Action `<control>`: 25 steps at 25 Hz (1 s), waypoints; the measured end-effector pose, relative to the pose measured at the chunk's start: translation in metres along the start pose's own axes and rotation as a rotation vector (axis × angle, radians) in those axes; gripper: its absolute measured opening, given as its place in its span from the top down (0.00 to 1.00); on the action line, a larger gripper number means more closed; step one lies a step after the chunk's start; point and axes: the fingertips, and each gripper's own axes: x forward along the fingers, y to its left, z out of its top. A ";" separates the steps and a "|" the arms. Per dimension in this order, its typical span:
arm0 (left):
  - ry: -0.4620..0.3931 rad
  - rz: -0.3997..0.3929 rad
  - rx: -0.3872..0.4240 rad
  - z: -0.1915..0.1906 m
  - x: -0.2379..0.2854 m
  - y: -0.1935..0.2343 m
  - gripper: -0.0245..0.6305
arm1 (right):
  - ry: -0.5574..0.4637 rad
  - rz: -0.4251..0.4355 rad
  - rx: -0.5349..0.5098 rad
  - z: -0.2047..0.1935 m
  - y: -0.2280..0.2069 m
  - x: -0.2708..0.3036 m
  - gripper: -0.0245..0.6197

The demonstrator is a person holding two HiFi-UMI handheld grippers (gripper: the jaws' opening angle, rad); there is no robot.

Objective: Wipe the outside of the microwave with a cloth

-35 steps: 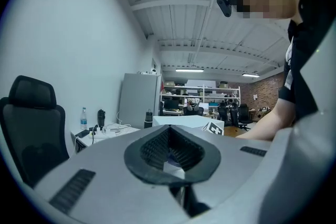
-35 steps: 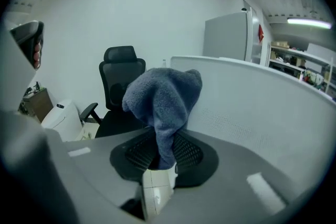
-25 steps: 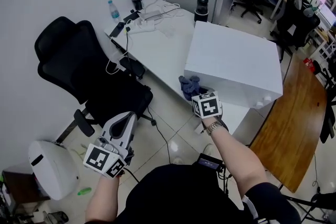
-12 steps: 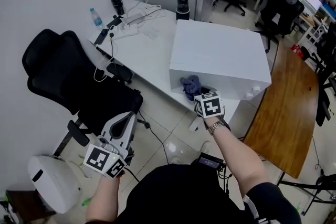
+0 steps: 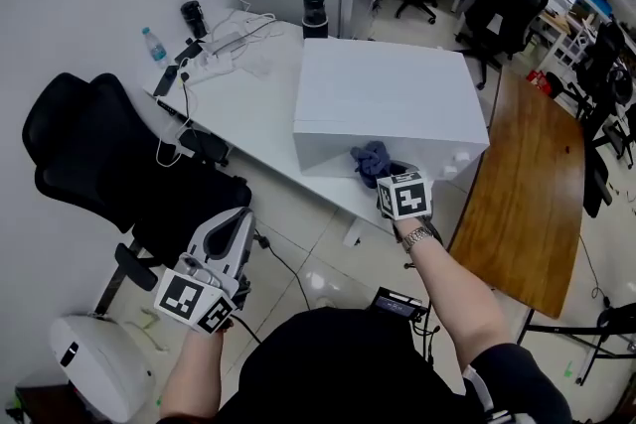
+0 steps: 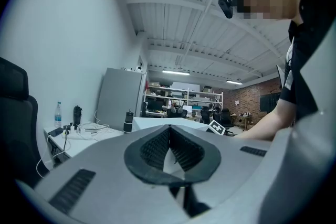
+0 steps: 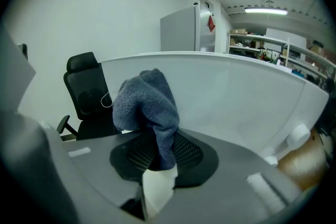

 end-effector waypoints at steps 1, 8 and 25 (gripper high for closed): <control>-0.001 -0.009 0.001 0.001 0.004 -0.003 0.96 | 0.000 -0.008 0.007 -0.001 -0.006 -0.003 0.84; 0.002 -0.049 0.010 0.004 0.026 -0.028 0.96 | -0.008 -0.062 0.067 -0.015 -0.053 -0.025 0.84; 0.040 -0.089 0.019 -0.002 0.078 -0.103 0.96 | -0.001 -0.136 0.167 -0.060 -0.164 -0.069 0.84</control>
